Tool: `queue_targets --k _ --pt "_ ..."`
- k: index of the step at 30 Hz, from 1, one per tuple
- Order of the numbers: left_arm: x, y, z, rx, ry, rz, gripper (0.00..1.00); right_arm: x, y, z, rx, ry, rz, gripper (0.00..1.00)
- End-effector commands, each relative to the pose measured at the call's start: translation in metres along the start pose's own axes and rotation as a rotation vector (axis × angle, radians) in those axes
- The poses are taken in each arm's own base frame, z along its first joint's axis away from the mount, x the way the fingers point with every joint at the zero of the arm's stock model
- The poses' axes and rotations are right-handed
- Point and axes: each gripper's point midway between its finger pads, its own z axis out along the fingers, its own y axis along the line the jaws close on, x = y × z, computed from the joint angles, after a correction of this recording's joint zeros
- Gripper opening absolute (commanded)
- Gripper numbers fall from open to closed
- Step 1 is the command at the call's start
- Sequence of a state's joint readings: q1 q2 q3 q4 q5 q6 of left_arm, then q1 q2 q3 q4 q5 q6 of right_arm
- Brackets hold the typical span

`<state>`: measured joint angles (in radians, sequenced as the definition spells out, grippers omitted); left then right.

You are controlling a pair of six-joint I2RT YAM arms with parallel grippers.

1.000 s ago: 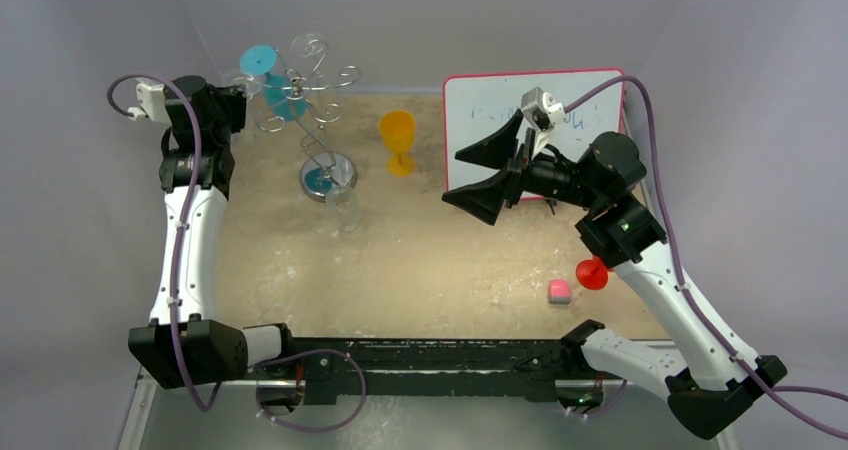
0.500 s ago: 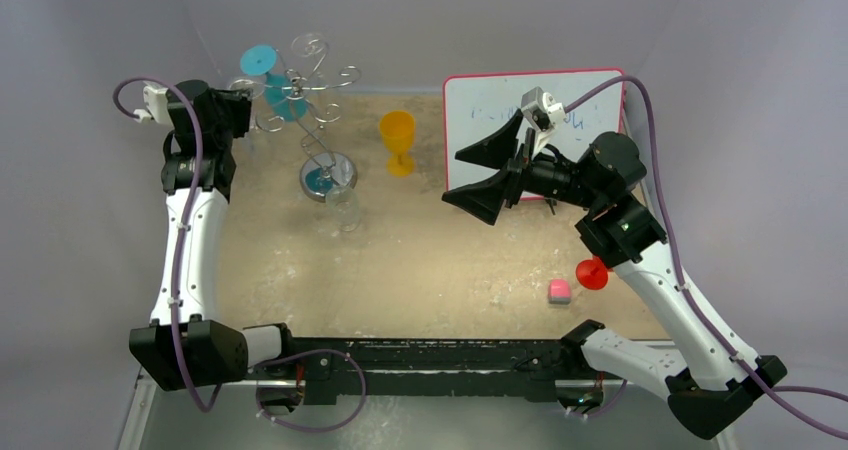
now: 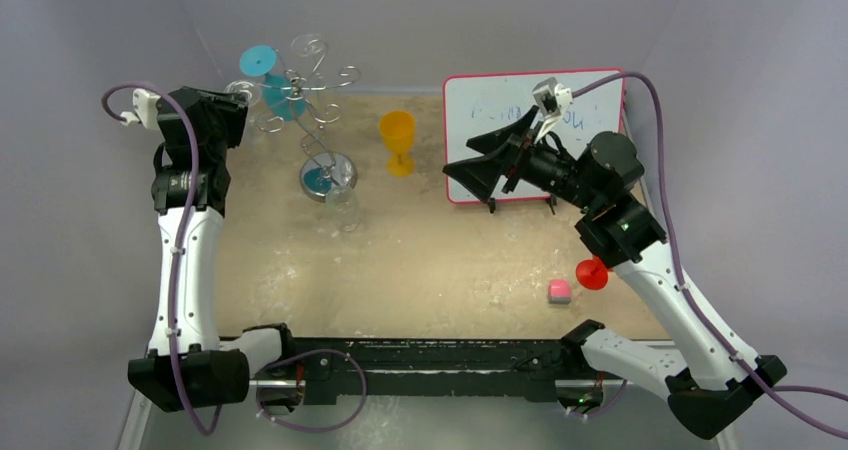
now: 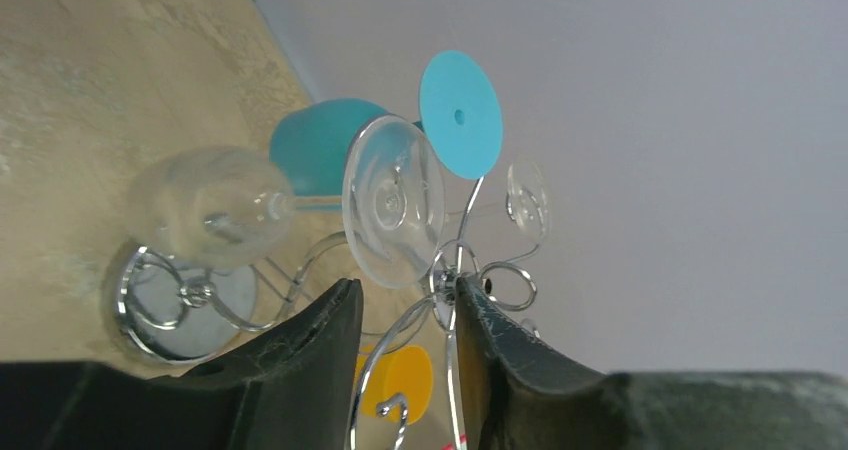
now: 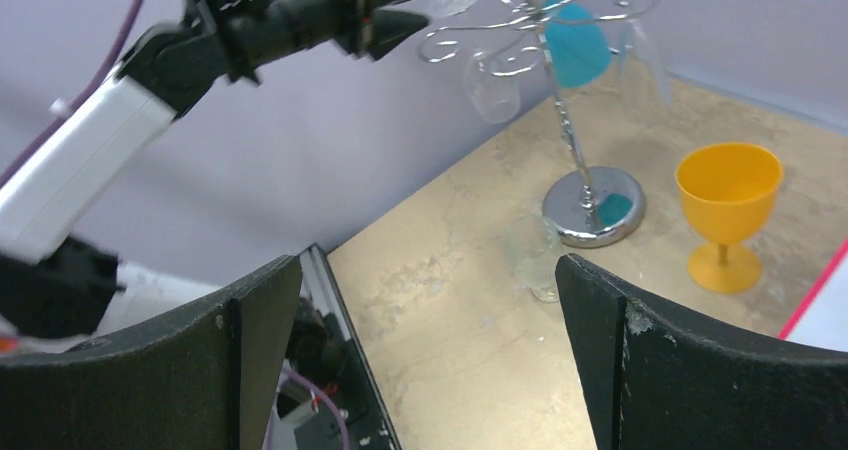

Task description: Place the wine glass upside down on the wine glass rack

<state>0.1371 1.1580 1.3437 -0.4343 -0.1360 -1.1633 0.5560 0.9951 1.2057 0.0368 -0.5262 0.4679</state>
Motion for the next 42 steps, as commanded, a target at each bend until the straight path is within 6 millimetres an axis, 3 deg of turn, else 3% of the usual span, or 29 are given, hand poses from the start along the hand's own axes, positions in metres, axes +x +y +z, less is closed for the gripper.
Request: queue_targets --k 1,5,9,14,19,25,33,42 --pt "-0.026 -0.009 -0.025 0.015 -0.087 0.112 0.4 -0.015 -0.03 0.0 0.185 -0.101 0.109 1.0" --pt "-0.038 -0.001 -0.041 -0.018 -0.137 0.232 0.53 -0.002 -0.042 0.006 0.225 -0.071 0.173 1.0" --pt "-0.044 -0.002 -0.06 0.002 -0.143 0.383 0.63 0.017 -0.073 0.022 0.328 -0.023 0.243 1.0" --pt "-0.038 -0.013 -0.091 0.098 -0.121 0.515 0.69 0.044 -0.087 0.052 0.302 0.031 0.322 0.88" --pt "-0.033 -0.012 -0.111 0.116 -0.115 0.596 0.72 0.075 -0.092 0.088 0.353 0.078 0.309 0.76" --pt "-0.035 -0.001 -0.132 0.107 -0.152 0.657 0.72 0.126 -0.108 0.127 0.408 0.06 0.491 0.65" --pt "-0.053 -0.005 -0.158 0.097 -0.237 0.712 0.74 0.162 -0.117 0.18 0.461 0.12 0.501 0.57" --pt "-0.059 -0.002 -0.165 0.082 -0.267 0.726 0.75 0.219 -0.12 0.214 0.468 0.259 0.475 0.49"
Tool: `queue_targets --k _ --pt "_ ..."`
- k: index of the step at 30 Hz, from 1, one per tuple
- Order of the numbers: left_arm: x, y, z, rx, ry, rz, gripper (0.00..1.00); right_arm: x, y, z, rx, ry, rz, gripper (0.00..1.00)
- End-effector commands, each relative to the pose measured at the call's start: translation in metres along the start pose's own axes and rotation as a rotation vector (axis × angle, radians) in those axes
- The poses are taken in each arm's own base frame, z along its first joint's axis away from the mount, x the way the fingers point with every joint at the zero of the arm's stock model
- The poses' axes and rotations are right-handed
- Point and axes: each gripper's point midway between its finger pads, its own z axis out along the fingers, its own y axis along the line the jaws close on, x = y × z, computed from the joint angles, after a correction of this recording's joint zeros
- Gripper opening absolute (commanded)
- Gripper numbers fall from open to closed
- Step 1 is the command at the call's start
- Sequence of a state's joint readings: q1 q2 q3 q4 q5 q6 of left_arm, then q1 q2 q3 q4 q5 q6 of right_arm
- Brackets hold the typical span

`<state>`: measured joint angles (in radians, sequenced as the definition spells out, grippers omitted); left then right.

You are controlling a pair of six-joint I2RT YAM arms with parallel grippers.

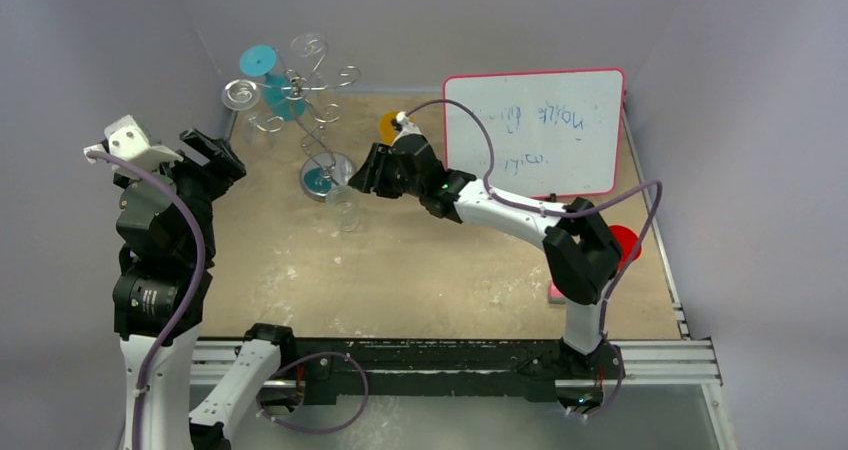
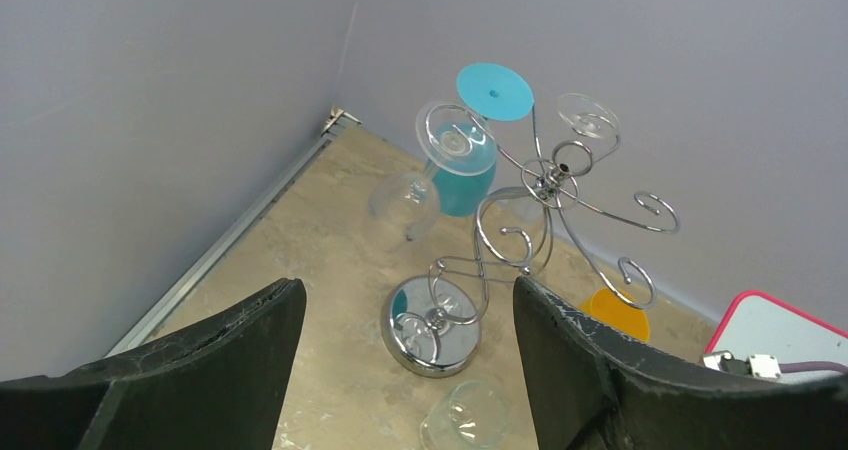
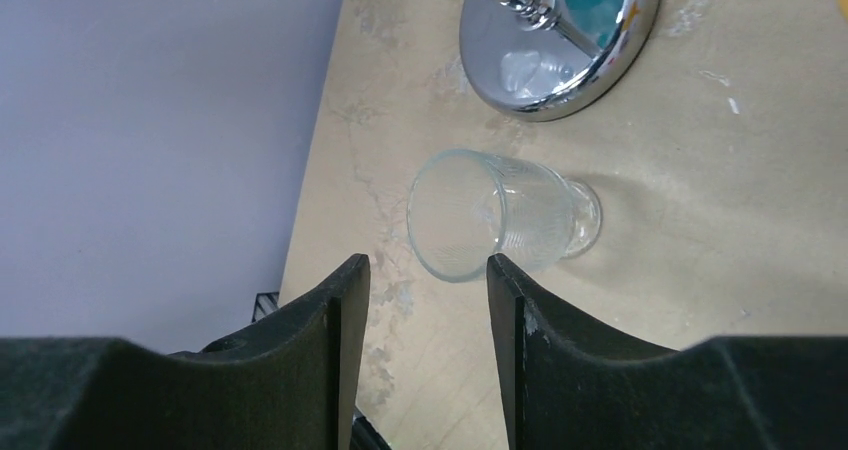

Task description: Place the wine glass upside down on the wine glass rack

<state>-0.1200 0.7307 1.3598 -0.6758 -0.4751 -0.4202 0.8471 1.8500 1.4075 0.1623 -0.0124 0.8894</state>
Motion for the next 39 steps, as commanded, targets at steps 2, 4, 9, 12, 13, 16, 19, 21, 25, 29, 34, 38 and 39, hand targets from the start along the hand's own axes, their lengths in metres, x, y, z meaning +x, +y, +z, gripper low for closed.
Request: queue_targets --k 2,4,9,12,13,16,19,21,25,29,34,38,39 --pt "-0.018 0.003 -0.004 -0.017 -0.056 0.015 0.75 0.001 0.015 0.019 0.0 0.016 -0.089 0.49" --pt "-0.019 0.002 -0.004 -0.013 -0.059 0.017 0.75 0.008 0.007 0.025 0.029 0.041 -0.122 0.49" --pt "-0.017 -0.001 -0.002 -0.005 -0.055 0.019 0.75 0.002 -0.008 0.025 0.098 0.009 -0.177 0.46" --pt "-0.016 -0.004 -0.001 0.009 -0.047 0.02 0.74 -0.001 -0.014 0.029 0.13 -0.003 -0.209 0.45" --pt "-0.016 -0.005 -0.001 0.01 -0.047 0.02 0.74 -0.001 -0.014 0.03 0.132 0.001 -0.216 0.45" --pt "-0.017 -0.003 -0.002 0.006 -0.053 0.017 0.74 0.002 -0.012 0.034 0.114 0.014 -0.228 0.45" --pt "-0.016 -0.003 -0.002 0.008 -0.058 0.015 0.74 0.005 -0.015 0.037 0.115 0.028 -0.234 0.44" --pt "-0.016 -0.002 -0.003 0.009 -0.063 0.015 0.74 0.009 -0.016 0.04 0.111 0.039 -0.235 0.44" --pt "-0.014 0.0 -0.001 -0.003 -0.065 0.019 0.74 0.017 -0.014 0.049 0.078 0.066 -0.238 0.43" --pt "-0.014 -0.003 -0.001 0.01 -0.065 0.02 0.74 0.023 -0.018 0.054 0.086 0.088 -0.238 0.41" --pt "-0.014 -0.005 -0.001 0.024 -0.062 0.024 0.73 0.02 -0.021 0.051 0.11 0.086 -0.25 0.26" --pt "-0.014 -0.007 -0.002 0.042 -0.06 0.034 0.73 0.016 -0.021 0.043 0.125 0.084 -0.279 0.07" --pt "-0.012 -0.01 -0.001 0.055 -0.056 0.042 0.73 0.014 -0.02 0.04 0.122 0.081 -0.287 0.04"
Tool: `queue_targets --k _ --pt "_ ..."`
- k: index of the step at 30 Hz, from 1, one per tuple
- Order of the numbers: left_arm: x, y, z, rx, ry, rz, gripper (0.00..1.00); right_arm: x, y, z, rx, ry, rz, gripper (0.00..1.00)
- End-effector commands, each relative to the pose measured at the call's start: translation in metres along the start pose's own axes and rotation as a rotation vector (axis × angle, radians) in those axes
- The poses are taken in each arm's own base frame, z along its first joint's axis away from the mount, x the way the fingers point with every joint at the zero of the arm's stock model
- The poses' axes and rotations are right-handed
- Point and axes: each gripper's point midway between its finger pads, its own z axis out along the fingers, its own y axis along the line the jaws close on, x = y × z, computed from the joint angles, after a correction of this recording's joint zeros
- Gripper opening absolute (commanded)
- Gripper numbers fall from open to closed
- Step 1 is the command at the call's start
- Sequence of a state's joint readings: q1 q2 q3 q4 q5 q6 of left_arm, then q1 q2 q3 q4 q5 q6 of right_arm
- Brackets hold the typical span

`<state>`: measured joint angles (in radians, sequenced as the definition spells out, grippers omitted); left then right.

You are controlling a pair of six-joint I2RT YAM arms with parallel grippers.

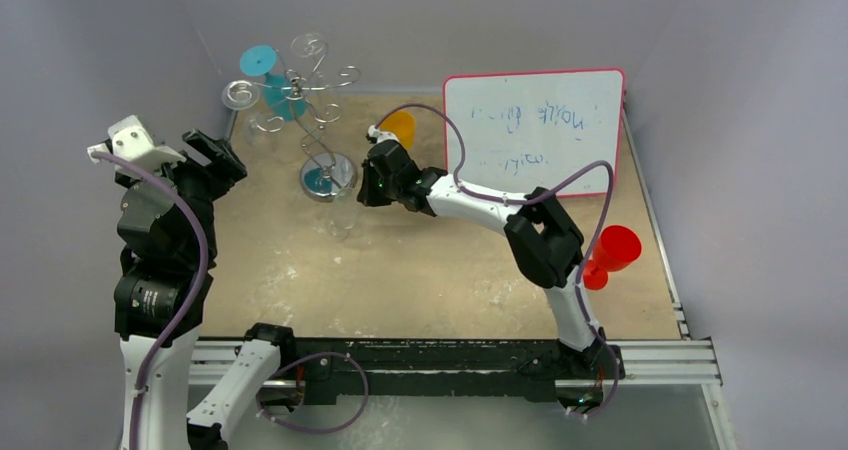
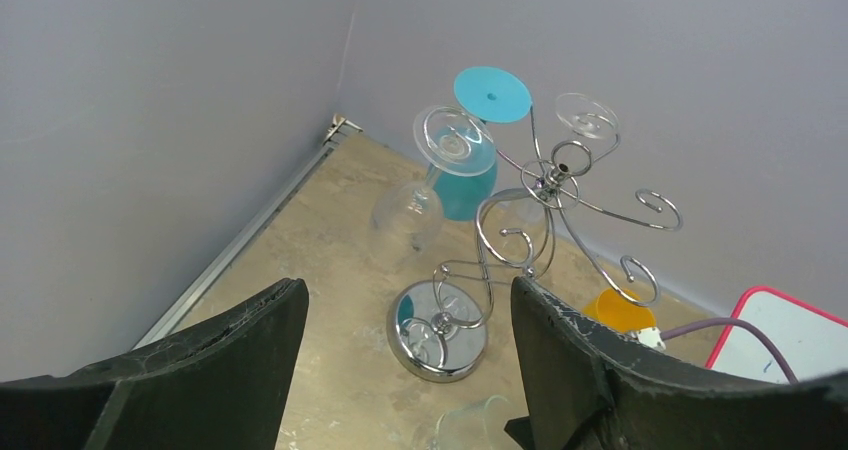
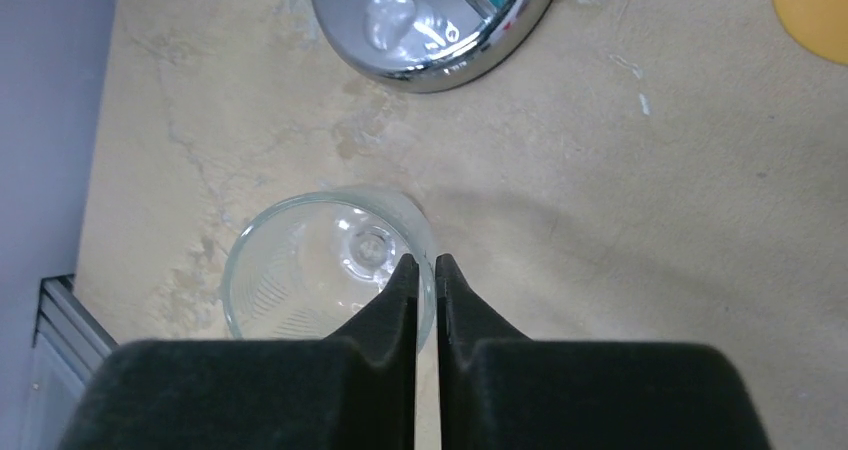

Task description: Place the wine glass upside down on the wine glass rack

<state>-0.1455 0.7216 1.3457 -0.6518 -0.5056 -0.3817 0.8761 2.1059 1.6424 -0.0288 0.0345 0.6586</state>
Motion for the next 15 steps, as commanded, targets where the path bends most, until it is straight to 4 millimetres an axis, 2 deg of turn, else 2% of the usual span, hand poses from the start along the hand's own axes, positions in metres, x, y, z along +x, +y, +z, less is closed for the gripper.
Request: queue_targets --k 1,7,10,12,15 --pt "-0.01 -0.013 0.0 0.072 -0.034 0.02 0.72 -0.032 0.019 -0.027 -0.032 -0.065 -0.048 0.01" --pt "0.001 -0.04 -0.001 0.238 0.005 0.097 0.7 -0.043 0.023 -0.059 -0.051 -0.091 -0.124 0.0" --pt "0.014 -0.056 -0.003 0.345 0.029 0.146 0.7 -0.047 0.023 -0.083 -0.079 -0.092 -0.179 0.0" --pt "0.019 -0.066 -0.005 0.41 0.037 0.163 0.68 -0.052 0.016 -0.101 -0.101 -0.089 -0.198 0.0" --pt "0.025 -0.081 -0.009 0.502 0.045 0.178 0.68 -0.061 0.01 -0.135 -0.134 -0.109 -0.233 0.0"
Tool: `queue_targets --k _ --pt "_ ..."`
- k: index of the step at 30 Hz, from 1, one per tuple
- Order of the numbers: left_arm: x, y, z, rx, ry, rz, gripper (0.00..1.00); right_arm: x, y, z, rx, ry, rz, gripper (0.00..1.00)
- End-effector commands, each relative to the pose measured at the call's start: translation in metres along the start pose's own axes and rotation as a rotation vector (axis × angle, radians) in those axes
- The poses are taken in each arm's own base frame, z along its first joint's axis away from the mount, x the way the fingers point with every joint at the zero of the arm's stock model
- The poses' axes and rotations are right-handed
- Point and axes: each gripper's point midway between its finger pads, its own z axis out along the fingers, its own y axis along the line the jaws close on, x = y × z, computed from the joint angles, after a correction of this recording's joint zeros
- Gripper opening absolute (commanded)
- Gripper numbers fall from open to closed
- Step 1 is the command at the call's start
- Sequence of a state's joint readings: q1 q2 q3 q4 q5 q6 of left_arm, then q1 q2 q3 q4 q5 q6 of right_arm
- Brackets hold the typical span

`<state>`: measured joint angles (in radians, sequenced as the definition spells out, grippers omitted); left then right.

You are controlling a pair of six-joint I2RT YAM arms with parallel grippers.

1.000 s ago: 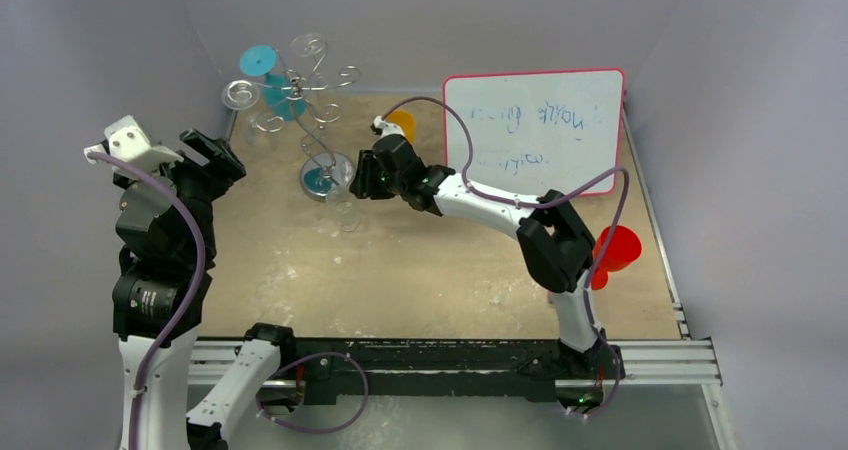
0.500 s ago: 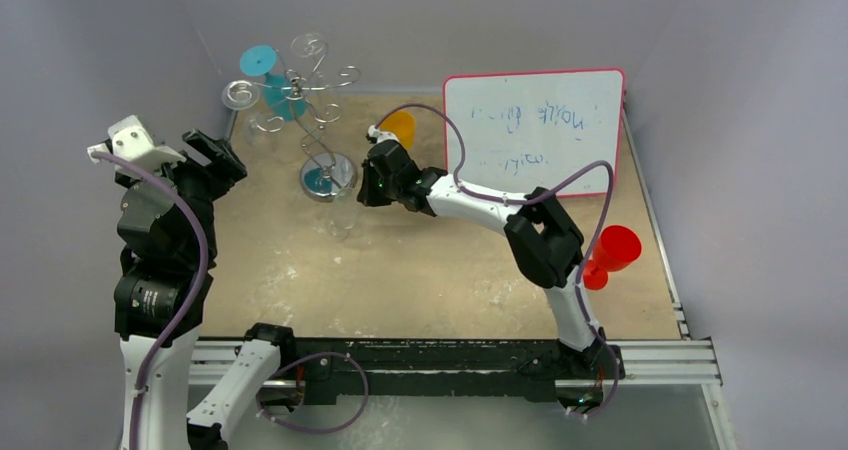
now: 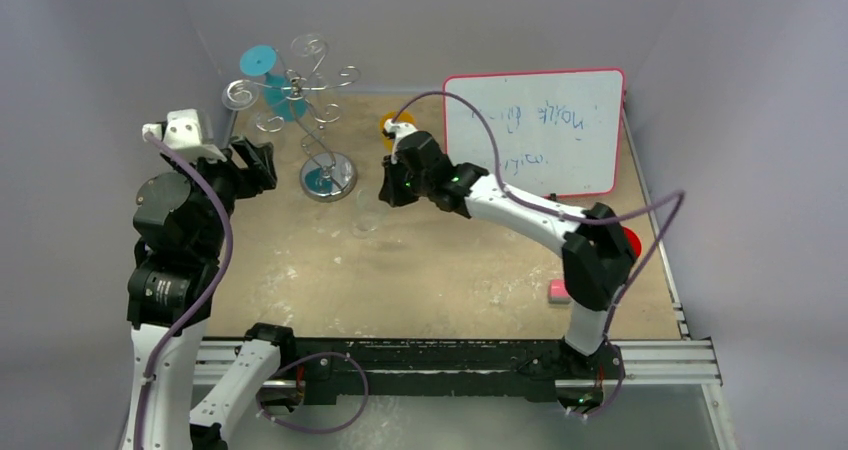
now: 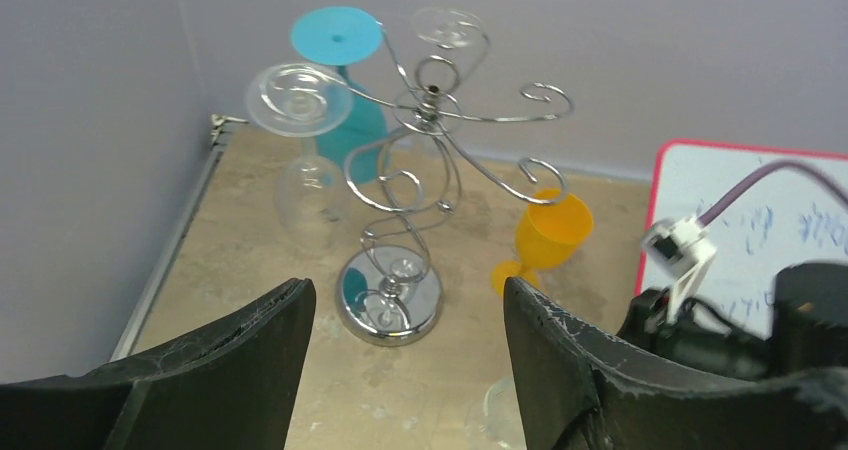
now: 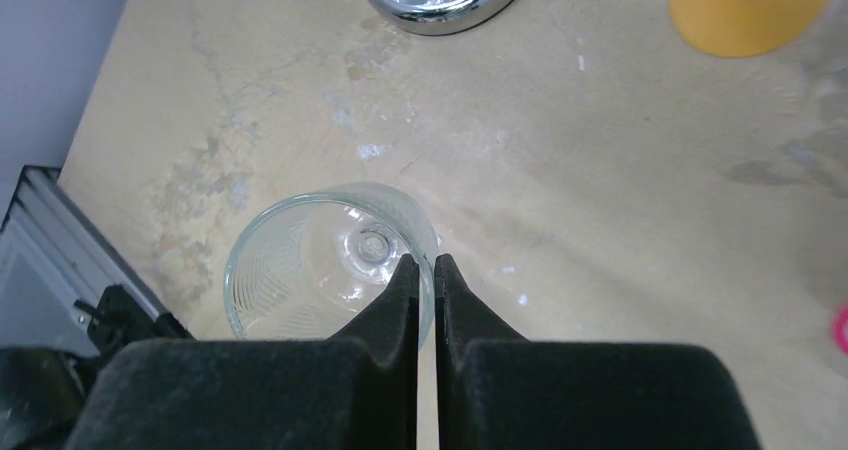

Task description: Place the wine glass upside down on the wine glass rack

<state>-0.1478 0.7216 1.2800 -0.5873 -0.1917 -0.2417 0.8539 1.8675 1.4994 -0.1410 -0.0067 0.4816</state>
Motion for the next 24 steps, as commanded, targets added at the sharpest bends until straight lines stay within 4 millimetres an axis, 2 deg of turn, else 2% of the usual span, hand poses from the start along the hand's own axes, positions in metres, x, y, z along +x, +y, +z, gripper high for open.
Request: queue_targets --k 1,7,11,16,20,24 --pt "-0.009 -0.04 0.001 0.233 -0.048 0.059 0.68 -0.058 0.012 -0.08 -0.131 -0.159 -0.085 0.0" --pt "-0.002 -0.077 -0.004 0.463 -0.059 0.102 0.67 -0.069 0.006 -0.152 -0.236 -0.206 -0.155 0.0" --pt "0.008 -0.104 -0.012 0.652 -0.074 0.166 0.67 -0.076 0.004 -0.19 -0.288 -0.231 -0.21 0.0" --pt "0.026 -0.128 -0.033 0.888 -0.117 0.308 0.66 -0.077 0.013 -0.22 -0.406 -0.22 -0.245 0.0" --pt "0.044 -0.13 -0.044 0.974 -0.167 0.473 0.66 -0.075 0.032 -0.238 -0.53 -0.212 -0.267 0.0" --pt "0.079 -0.128 -0.063 1.111 -0.175 0.701 0.66 -0.075 0.052 -0.257 -0.664 -0.196 -0.273 0.0"
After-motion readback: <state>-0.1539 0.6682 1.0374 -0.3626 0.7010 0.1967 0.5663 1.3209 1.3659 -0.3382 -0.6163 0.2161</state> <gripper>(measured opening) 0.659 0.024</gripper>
